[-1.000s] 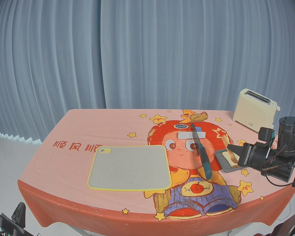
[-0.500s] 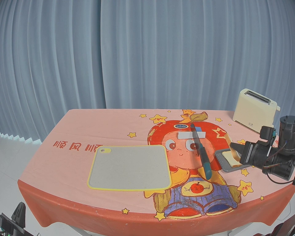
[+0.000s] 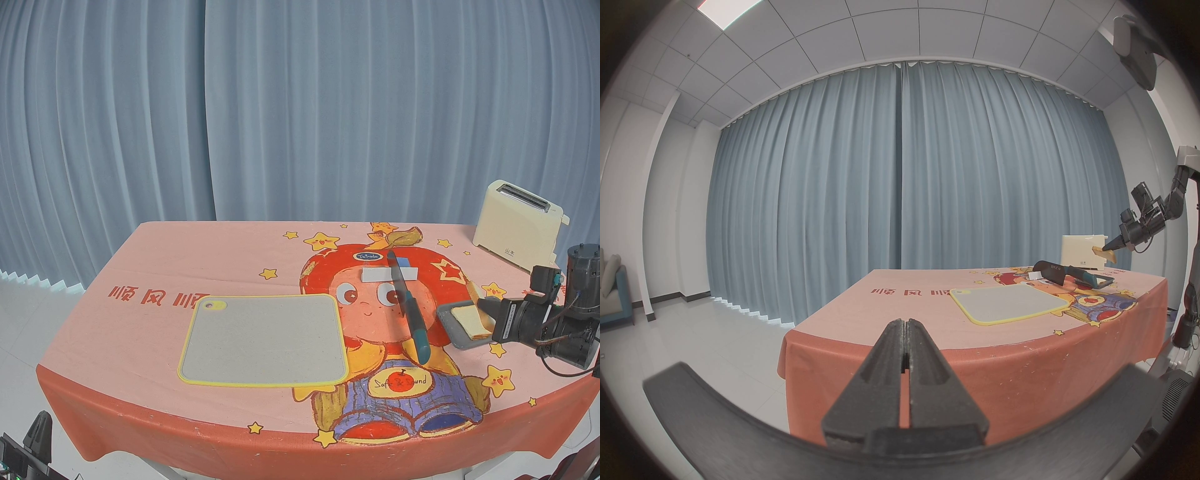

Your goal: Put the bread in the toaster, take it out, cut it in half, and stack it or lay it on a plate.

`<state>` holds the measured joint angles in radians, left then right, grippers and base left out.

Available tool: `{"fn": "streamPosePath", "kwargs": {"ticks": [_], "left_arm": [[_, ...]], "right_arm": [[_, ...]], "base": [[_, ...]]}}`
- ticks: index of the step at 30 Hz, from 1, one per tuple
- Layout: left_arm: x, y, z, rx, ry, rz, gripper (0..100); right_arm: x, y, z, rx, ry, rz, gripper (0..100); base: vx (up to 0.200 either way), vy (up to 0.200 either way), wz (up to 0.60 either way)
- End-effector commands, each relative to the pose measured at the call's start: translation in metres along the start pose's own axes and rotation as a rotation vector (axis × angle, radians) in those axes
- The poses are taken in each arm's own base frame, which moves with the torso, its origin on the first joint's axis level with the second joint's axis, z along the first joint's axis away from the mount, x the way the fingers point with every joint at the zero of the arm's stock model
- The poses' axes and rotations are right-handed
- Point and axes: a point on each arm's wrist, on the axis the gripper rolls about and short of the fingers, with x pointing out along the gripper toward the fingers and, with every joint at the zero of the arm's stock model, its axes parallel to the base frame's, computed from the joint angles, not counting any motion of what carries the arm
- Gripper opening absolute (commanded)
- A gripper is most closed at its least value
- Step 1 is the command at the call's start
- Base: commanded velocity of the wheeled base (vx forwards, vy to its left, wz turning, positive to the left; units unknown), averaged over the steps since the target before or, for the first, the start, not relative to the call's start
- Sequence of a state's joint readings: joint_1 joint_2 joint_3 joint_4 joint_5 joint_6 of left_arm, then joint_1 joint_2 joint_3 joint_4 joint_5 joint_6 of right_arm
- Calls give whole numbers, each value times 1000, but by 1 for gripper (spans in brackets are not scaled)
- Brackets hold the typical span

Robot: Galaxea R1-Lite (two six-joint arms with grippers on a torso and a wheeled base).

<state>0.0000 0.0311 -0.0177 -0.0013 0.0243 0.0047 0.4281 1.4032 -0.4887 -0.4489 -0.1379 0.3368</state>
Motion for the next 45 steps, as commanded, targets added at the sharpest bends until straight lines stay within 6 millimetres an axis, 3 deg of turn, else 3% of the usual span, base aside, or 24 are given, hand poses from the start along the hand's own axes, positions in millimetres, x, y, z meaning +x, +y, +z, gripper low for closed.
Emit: {"fn": "streamPosePath", "kwargs": {"ticks": [1,45], "left_arm": [[1,0,-5,0,19,2,0],[1,0,-5,0,17,-4,0]], "right_arm": [[1,-3,-7,-33,26,-13,0],[6,-20,-12,-118,60,-85,0]], "base": [[0,0,0],[0,0,0]]}}
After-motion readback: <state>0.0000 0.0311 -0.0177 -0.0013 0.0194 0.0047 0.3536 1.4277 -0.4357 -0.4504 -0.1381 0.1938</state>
